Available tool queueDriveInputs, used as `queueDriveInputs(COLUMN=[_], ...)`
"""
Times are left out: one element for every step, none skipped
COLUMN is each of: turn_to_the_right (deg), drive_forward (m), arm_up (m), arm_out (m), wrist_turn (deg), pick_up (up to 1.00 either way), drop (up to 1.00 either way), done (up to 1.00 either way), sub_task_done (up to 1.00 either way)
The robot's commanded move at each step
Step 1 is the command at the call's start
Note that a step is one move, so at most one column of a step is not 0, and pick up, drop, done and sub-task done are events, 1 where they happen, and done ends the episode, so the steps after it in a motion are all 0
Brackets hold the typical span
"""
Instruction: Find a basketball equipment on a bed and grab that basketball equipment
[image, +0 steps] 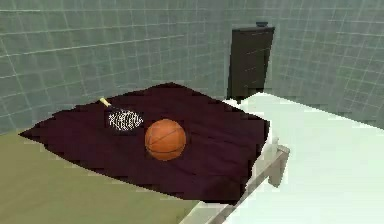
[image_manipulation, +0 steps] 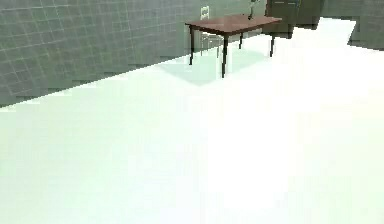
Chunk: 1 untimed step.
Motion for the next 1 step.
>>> queueDriveInputs(turn_to_the_right=[45.0], drive_forward=[0.00], arm_up=[0.00], arm_out=[0.00], wrist_turn=[0.0], pick_up=[0.00], drop=[0.00], done=[0.00], sub_task_done=[0.00])
